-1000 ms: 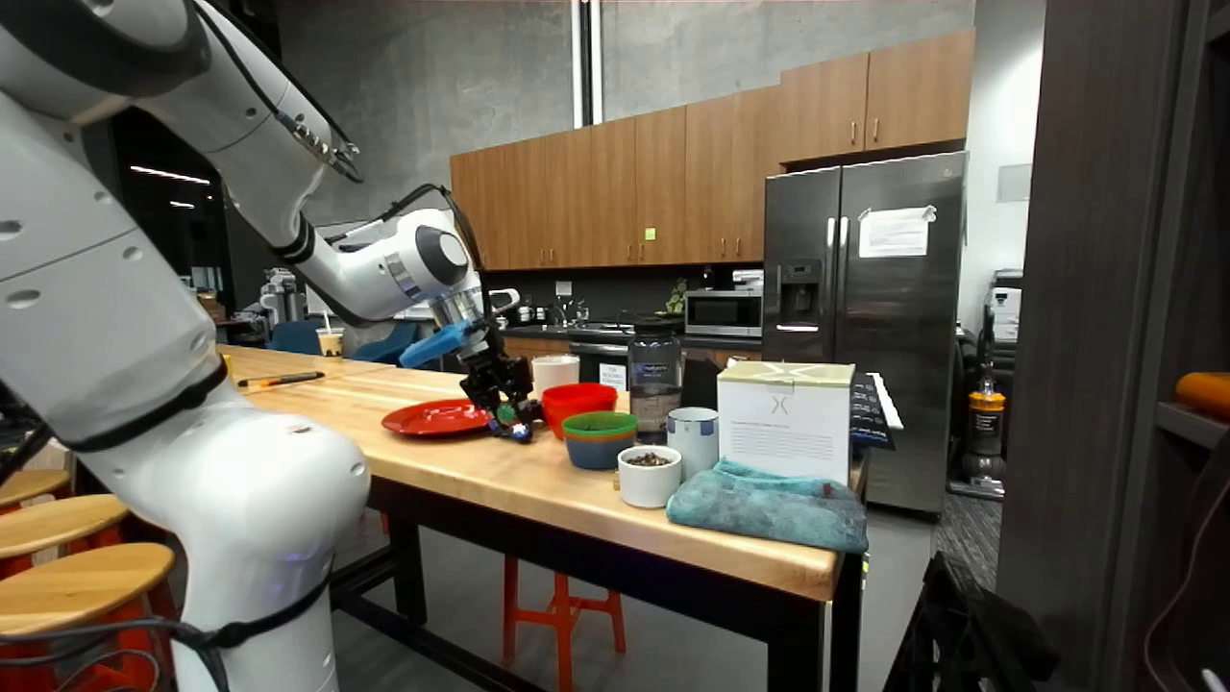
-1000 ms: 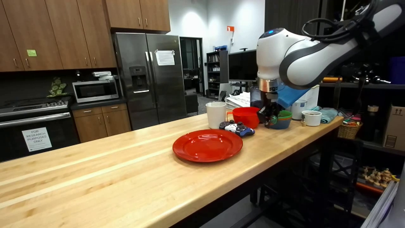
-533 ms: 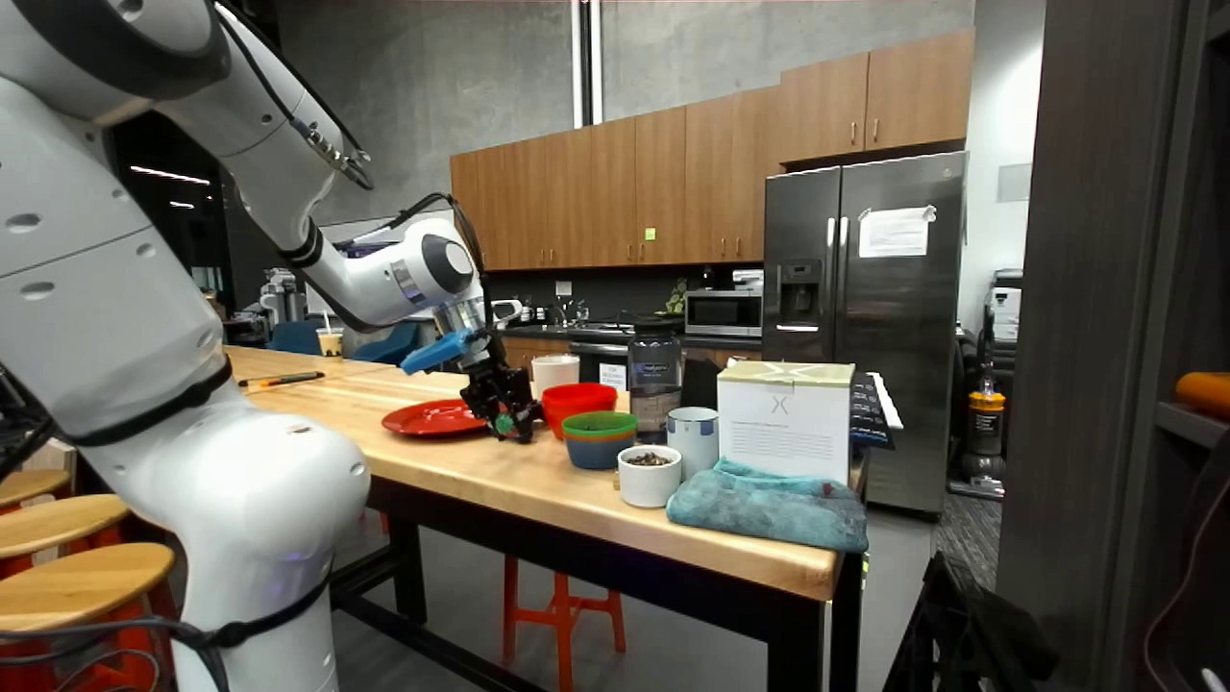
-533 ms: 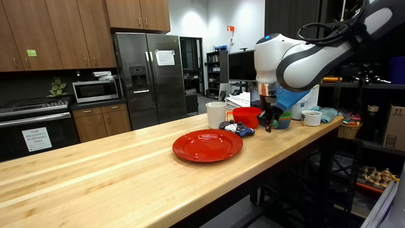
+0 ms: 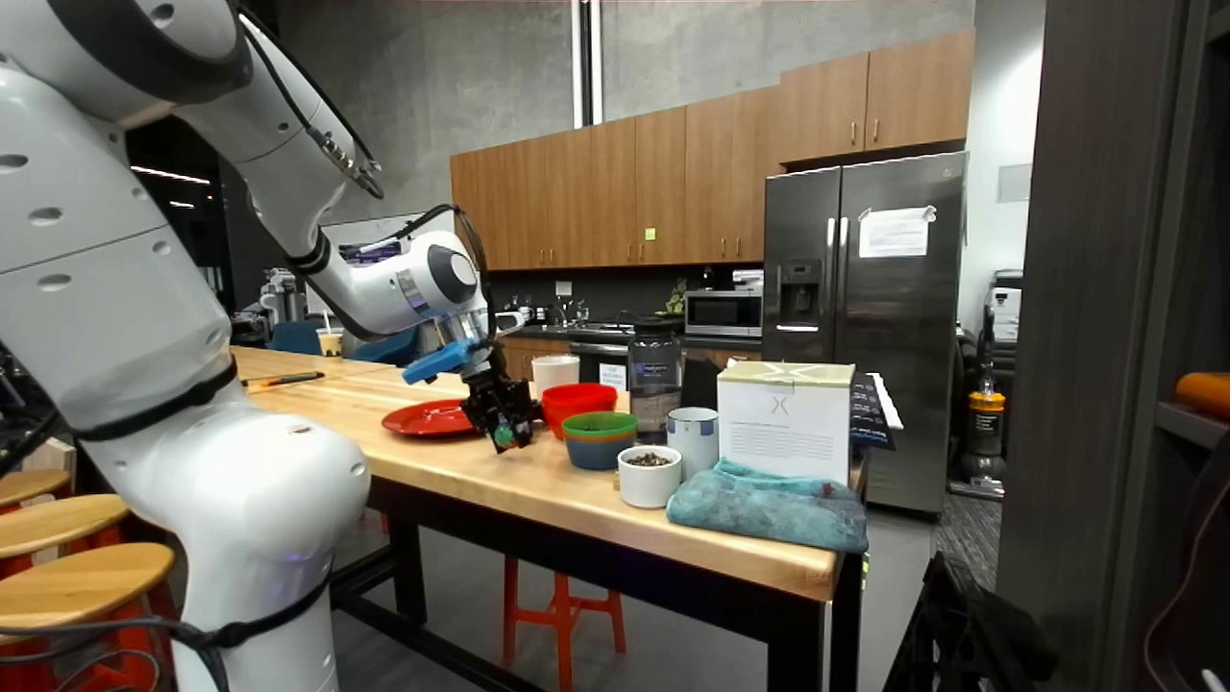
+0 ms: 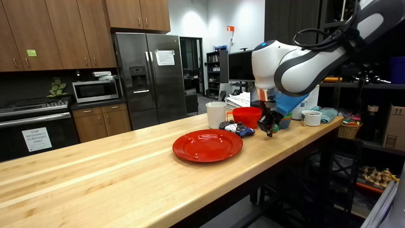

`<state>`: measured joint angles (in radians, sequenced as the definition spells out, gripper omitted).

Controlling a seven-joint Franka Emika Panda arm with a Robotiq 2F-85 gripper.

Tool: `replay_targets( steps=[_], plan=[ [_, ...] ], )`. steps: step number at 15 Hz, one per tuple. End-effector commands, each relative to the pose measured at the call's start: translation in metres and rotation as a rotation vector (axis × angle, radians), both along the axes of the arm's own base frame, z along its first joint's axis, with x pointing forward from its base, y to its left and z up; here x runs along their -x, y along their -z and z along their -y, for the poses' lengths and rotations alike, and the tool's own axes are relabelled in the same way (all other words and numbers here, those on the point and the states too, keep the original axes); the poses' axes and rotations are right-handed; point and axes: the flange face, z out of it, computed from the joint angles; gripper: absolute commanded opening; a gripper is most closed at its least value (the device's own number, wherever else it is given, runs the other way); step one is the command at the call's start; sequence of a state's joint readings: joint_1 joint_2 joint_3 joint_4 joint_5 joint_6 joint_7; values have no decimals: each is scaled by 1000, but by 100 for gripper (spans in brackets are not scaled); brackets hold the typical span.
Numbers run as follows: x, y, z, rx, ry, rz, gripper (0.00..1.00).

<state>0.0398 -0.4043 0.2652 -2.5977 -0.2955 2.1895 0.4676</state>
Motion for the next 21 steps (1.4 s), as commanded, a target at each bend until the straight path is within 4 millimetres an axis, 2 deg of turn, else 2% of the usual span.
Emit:
replay_targets(
  steps=[1, 2, 3, 7, 16, 17, 21],
  plan=[
    [-12, -4, 4, 11, 11, 19, 24],
    [-15, -7, 6, 14, 15, 29, 55],
    [-19, -10, 8, 18, 17, 42, 75],
    [-38, -27, 21, 62, 15, 129, 98],
    [-70, -62, 53, 166, 46, 316, 100],
    [-60, -55, 45, 151, 33, 278, 100],
    [-65, -62, 50, 159, 43, 299, 100]
  ],
)
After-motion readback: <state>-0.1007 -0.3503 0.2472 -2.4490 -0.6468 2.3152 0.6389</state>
